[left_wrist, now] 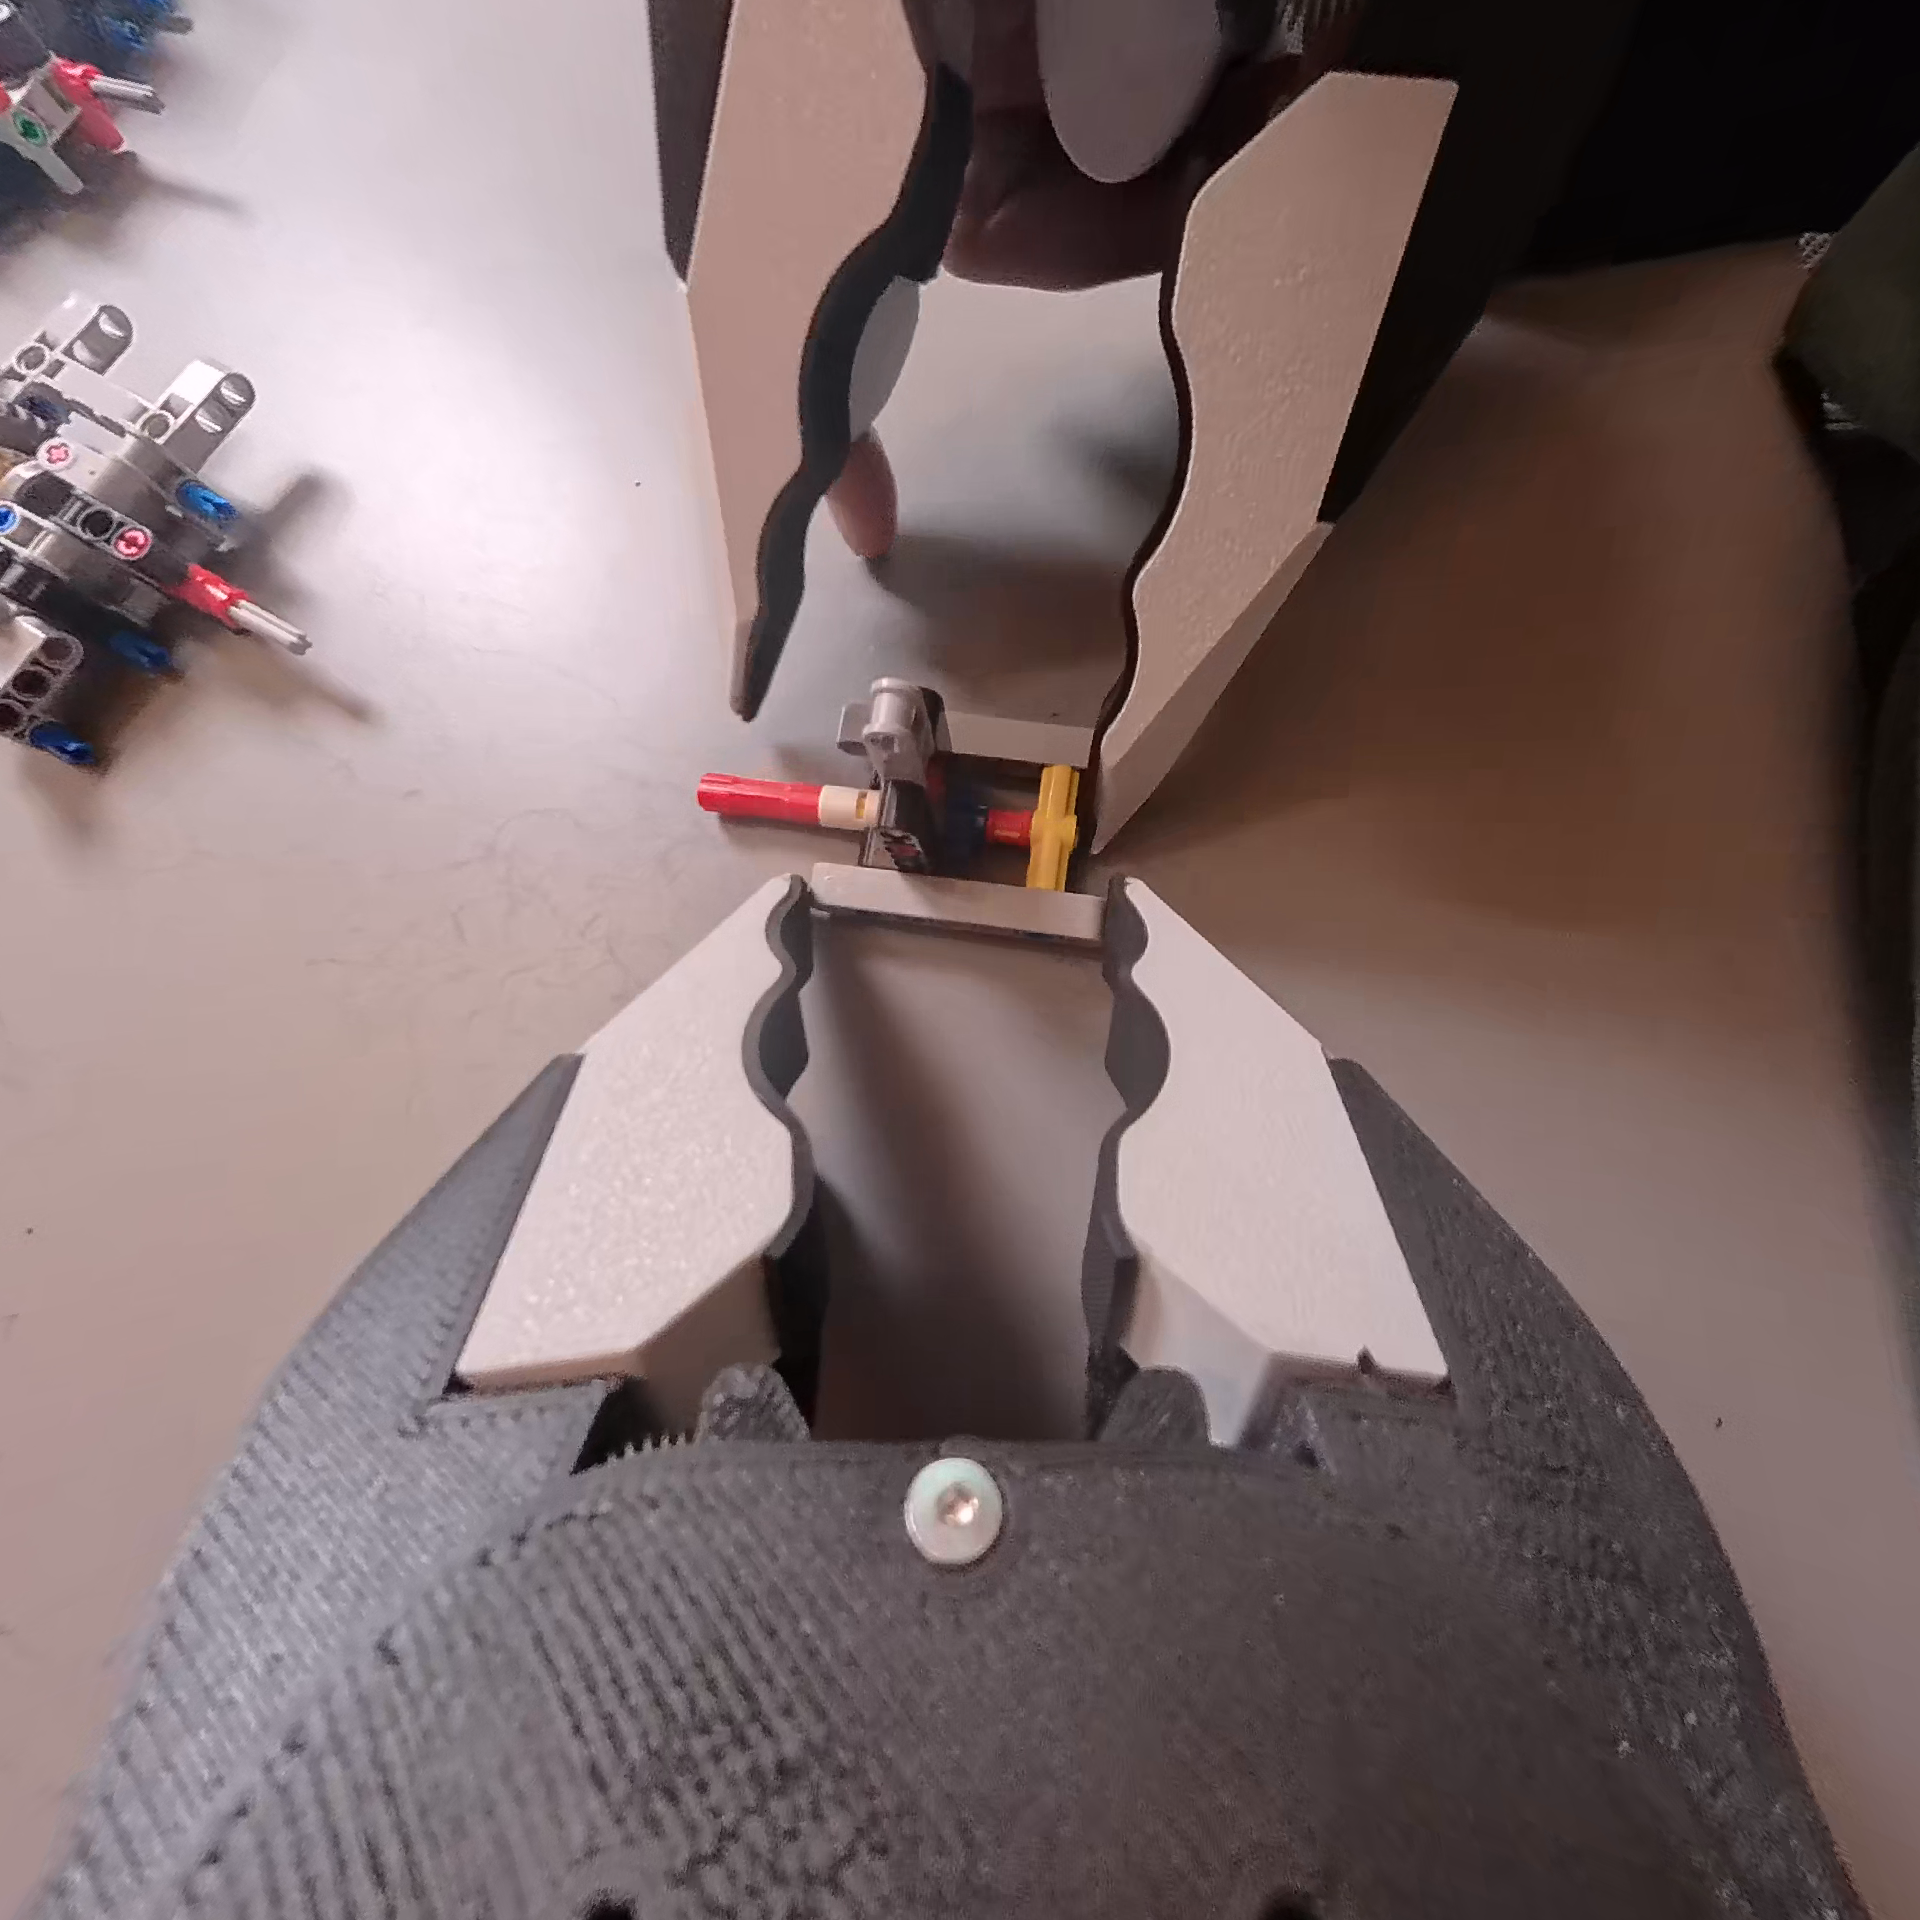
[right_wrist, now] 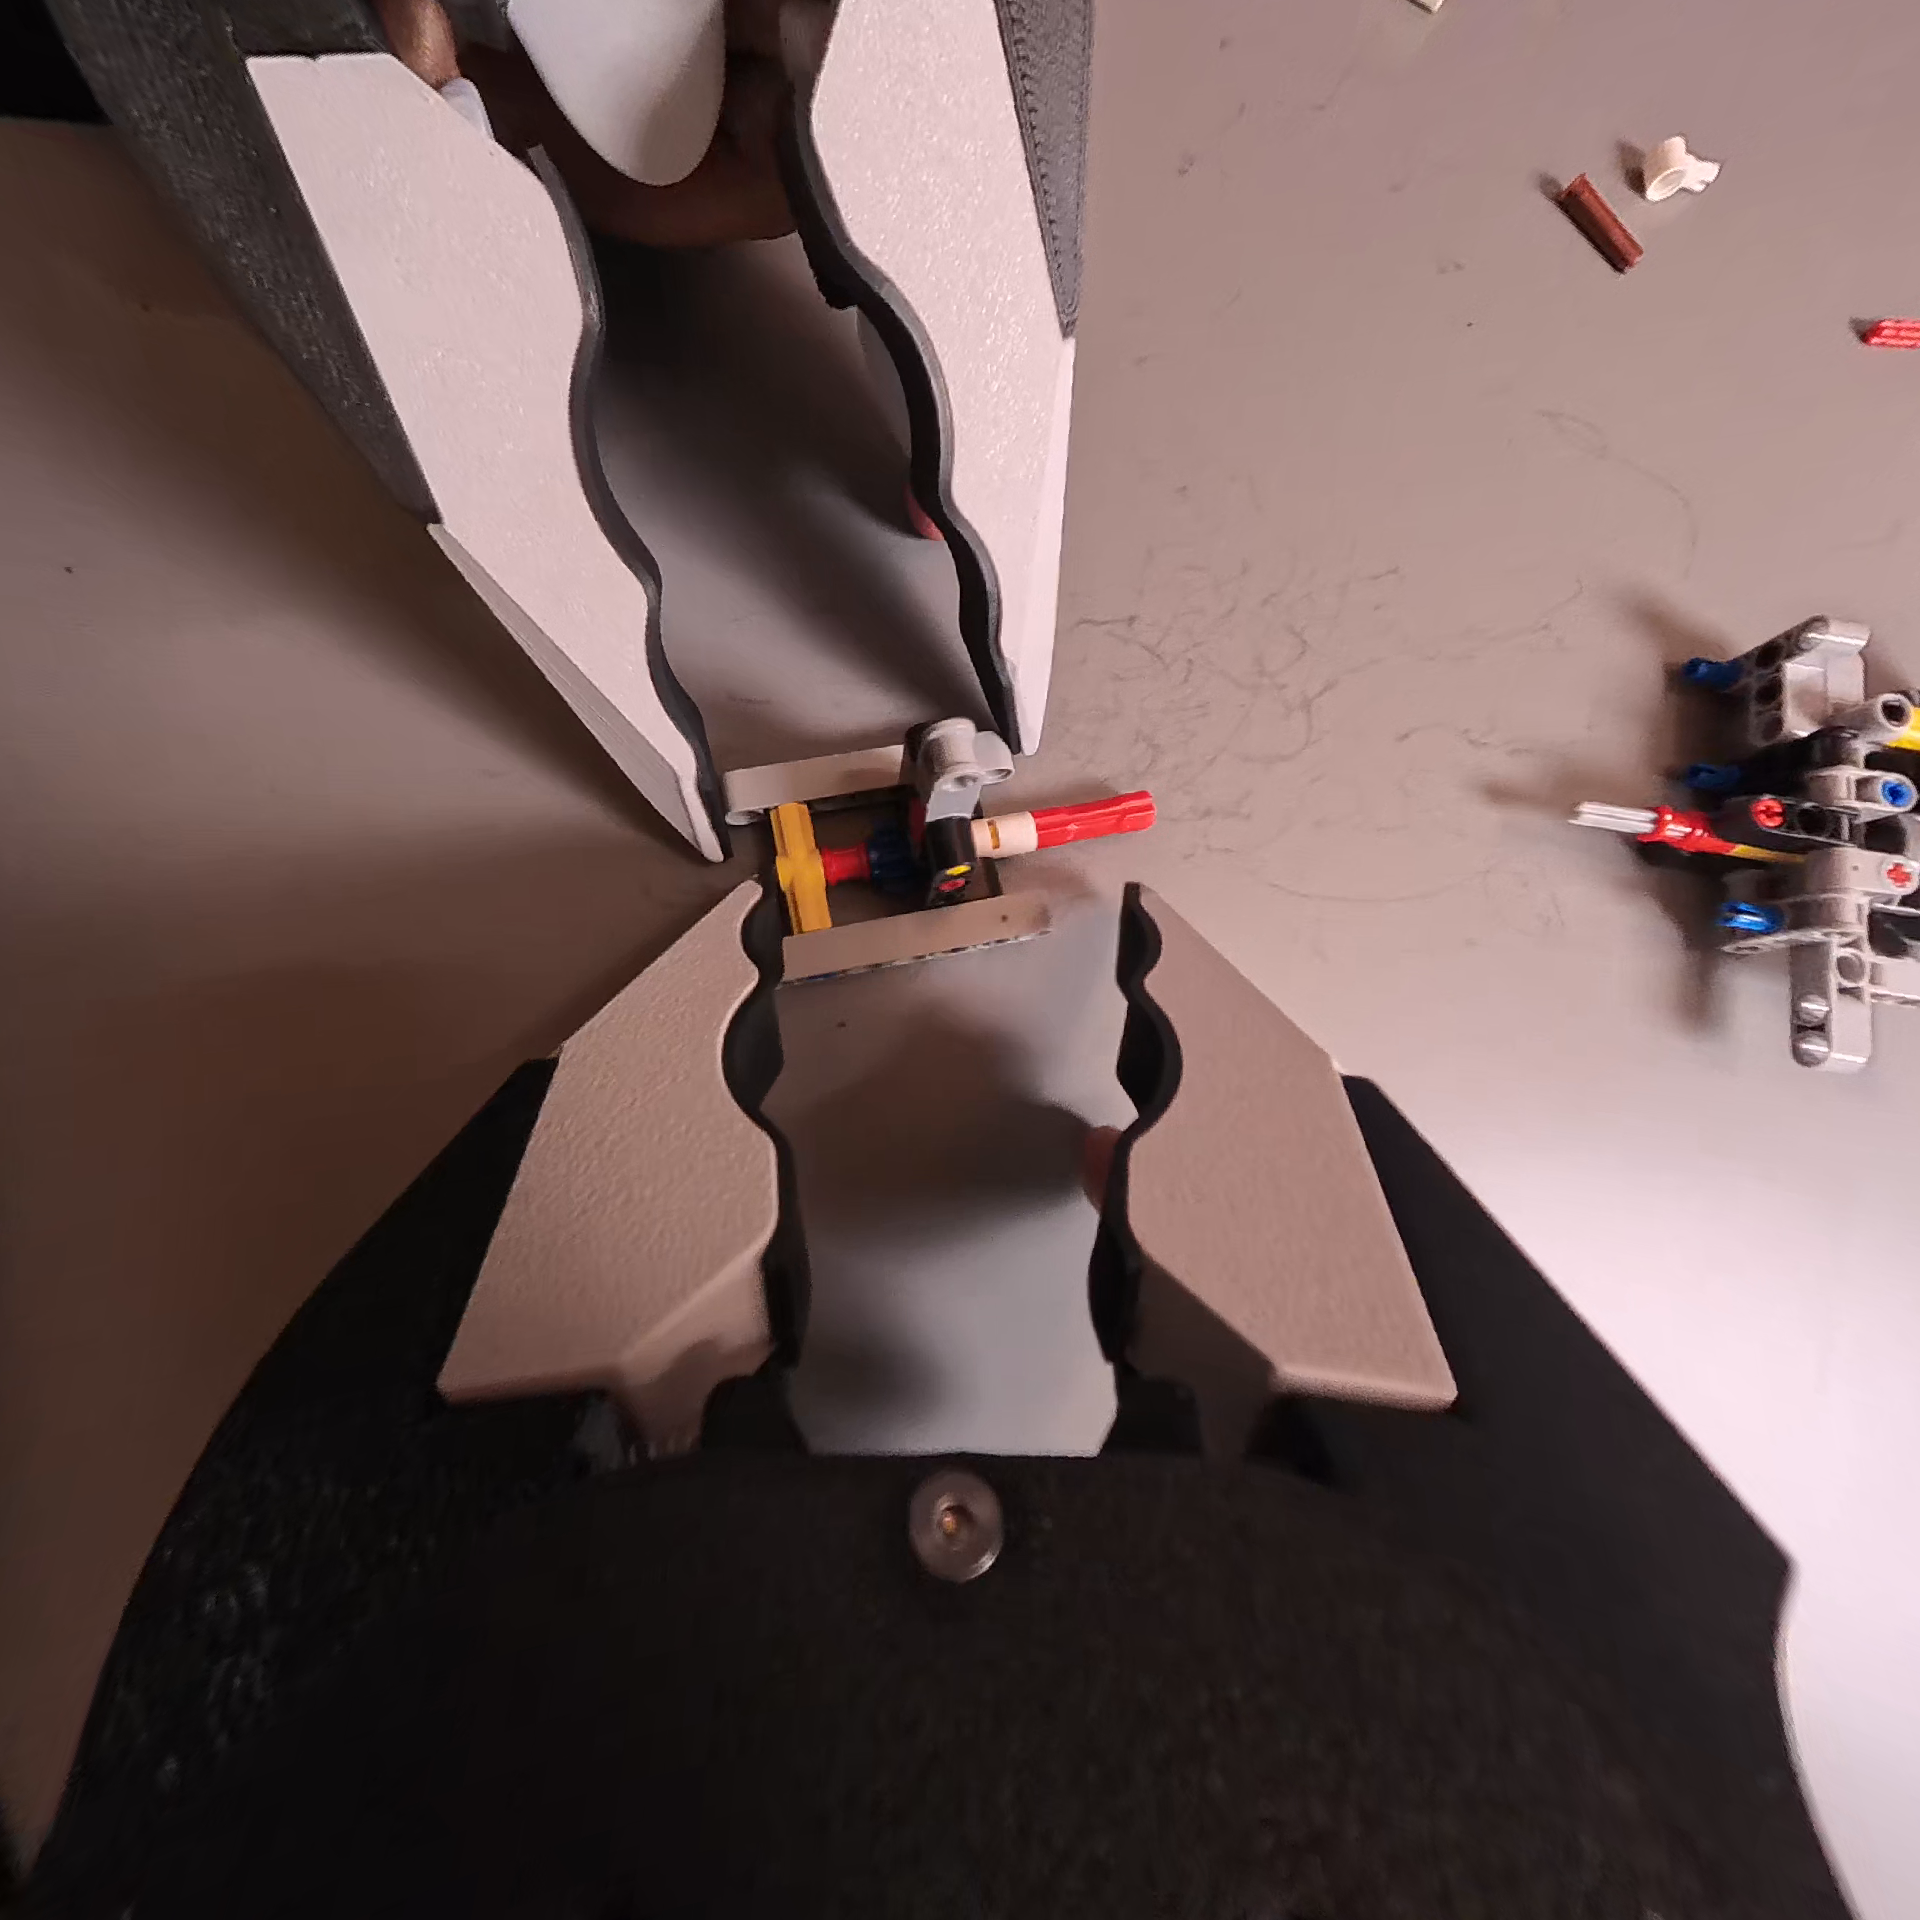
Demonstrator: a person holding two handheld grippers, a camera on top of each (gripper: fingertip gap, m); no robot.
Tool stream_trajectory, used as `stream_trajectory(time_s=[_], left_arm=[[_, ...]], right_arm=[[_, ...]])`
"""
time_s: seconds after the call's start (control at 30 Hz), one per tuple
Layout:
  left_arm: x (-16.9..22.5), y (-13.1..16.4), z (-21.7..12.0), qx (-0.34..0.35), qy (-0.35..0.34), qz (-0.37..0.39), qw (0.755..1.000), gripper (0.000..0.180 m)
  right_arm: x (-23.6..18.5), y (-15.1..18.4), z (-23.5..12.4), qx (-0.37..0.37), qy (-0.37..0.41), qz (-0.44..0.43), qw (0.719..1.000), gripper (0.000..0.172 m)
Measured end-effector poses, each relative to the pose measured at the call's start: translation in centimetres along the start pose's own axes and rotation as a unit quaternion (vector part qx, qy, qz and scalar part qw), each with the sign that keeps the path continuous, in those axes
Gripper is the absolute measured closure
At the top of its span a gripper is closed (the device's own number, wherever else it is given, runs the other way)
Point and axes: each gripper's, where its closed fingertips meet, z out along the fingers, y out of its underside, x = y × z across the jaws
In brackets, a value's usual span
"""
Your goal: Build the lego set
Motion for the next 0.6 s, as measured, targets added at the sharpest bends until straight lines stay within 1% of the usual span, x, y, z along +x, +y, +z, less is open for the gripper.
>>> stream_trajectory(time_s=[0.2, 0.6], left_arm=[[-0.08, -0.02, 0.03, -0.001, -0.006, -0.002, 1.0, 0.124], [-0.03, -0.04, 0.02, -0.002, -0.008, -0.003, 1.0, 0.124]], right_arm=[[-0.46, 0.1, -0.03, 0.0, -0.006, 0.018, 1.0, 0.121], [-0.49, 0.17, -0.05, 0.001, 0.006, 0.047, 0.999, 0.122]])
